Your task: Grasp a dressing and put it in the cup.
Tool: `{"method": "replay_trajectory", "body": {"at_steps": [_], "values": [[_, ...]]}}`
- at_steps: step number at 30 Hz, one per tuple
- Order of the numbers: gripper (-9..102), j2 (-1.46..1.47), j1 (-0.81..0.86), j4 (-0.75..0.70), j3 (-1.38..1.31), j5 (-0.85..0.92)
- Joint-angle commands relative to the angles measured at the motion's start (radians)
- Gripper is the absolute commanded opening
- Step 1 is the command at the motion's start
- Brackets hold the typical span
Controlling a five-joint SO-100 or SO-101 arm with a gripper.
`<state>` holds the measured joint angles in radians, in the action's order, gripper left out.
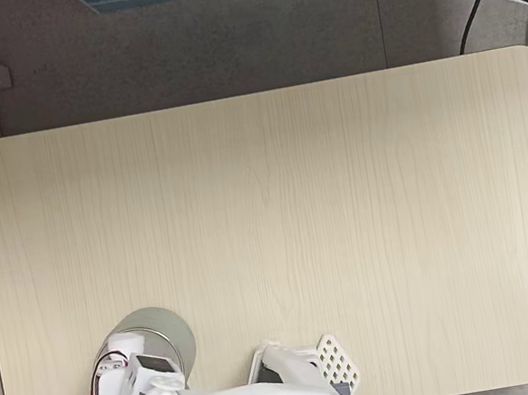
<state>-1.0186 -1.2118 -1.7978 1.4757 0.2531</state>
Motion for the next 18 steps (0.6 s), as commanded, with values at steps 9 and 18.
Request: {"method": "replay_trajectory", "body": {"at_steps": [9,18], "values": [[1,0.008,-0.037,-0.041,-0.017,0.077],[18,0.009,-0.121,-0.040,-0.020,0.087]]}}
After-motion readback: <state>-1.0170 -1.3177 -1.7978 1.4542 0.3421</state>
